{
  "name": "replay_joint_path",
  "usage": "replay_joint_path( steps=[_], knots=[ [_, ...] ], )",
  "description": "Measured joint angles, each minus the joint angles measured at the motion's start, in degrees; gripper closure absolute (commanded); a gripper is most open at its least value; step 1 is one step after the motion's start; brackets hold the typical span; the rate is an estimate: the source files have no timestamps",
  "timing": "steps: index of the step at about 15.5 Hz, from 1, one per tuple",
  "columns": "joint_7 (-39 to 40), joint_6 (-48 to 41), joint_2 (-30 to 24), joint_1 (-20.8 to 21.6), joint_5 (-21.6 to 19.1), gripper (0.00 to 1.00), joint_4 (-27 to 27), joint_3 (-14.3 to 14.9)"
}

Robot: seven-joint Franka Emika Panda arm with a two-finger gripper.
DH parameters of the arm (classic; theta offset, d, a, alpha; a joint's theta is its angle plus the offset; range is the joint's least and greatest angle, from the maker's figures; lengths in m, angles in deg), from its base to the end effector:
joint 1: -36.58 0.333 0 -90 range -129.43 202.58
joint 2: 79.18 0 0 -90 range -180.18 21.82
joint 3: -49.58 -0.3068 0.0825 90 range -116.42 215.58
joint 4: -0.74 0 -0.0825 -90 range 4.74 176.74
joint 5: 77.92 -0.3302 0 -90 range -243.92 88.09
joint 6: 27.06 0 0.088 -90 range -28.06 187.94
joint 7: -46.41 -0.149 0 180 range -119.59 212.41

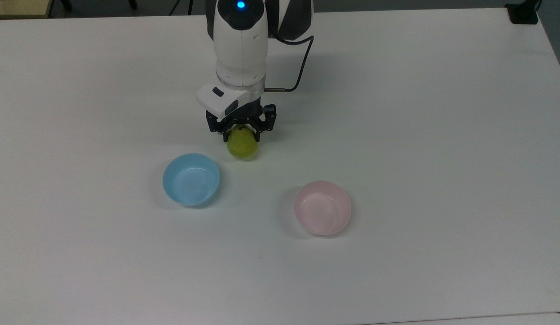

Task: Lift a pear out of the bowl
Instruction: 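Lower the pear onto the table beside the blue bowl and open the gripper, then raise the open gripper away from the pear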

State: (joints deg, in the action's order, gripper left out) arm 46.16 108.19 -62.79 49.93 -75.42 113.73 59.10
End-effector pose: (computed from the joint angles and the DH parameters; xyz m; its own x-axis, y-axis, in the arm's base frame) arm 0.5748 0.0399 0.3214 0.9891 0.1044 0.1042 0.0963 -0.9921 0.0800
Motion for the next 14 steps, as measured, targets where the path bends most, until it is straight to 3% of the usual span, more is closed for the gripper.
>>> replay_joint_path(
  steps=[2, 3, 9, 14],
  knots=[
    [0.18, 0.0, 0.36, -0.12, 0.0, 0.03, 0.2, 0.0],
    [0.19, 0.0, 0.55, -0.16, 0.0, 0.0, 0.22, 0.0],
    [0.25, -6.59, 0.53, -0.19, 0.03, 0.0, -1.3, -0.03],
    [0.24, -23.7, -3.67, -1.35, 0.02, 0.0, -10.73, -0.03]
  ],
)
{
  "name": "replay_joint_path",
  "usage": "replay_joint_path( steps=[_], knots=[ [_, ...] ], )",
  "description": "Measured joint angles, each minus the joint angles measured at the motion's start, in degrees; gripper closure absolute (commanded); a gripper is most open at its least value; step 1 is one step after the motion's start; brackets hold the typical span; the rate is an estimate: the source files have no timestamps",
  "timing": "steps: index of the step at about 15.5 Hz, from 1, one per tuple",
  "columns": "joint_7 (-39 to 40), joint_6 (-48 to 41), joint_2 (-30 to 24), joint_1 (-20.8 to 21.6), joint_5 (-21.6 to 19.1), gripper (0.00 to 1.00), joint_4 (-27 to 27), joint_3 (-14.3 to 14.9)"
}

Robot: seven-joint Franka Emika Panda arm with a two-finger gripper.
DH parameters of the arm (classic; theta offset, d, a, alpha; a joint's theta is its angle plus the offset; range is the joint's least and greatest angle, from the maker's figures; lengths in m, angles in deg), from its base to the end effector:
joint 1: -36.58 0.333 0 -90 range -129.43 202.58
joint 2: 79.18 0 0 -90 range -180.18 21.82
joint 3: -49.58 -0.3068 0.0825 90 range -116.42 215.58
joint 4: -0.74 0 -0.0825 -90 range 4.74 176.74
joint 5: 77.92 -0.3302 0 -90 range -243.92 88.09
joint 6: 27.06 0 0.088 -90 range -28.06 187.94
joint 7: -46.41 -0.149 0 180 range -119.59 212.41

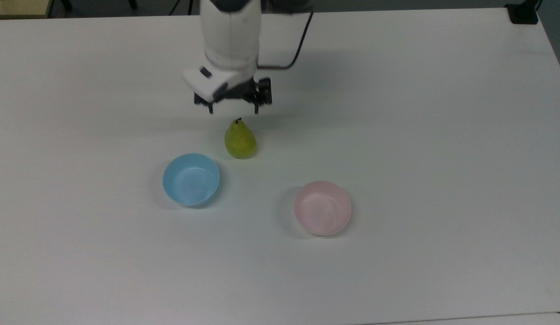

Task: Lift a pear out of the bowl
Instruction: 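Raise the open gripper away from the pear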

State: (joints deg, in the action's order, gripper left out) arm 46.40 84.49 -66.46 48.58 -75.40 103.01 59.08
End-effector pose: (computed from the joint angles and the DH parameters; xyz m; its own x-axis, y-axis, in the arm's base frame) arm 0.5604 0.0244 0.3972 0.9964 0.0614 -0.0579 0.0657 -0.9949 0.0762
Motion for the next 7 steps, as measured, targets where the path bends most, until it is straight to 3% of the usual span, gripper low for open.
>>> replay_joint_path(
  steps=[3, 7],
  knots=[
    [-0.06, -9.21, -4.88, -1.67, -0.01, 0.0, -4.14, -0.01],
    [-1.92, -13.73, -10.29, -4.67, -0.27, 0.0, -4.69, -0.95]
  ],
)
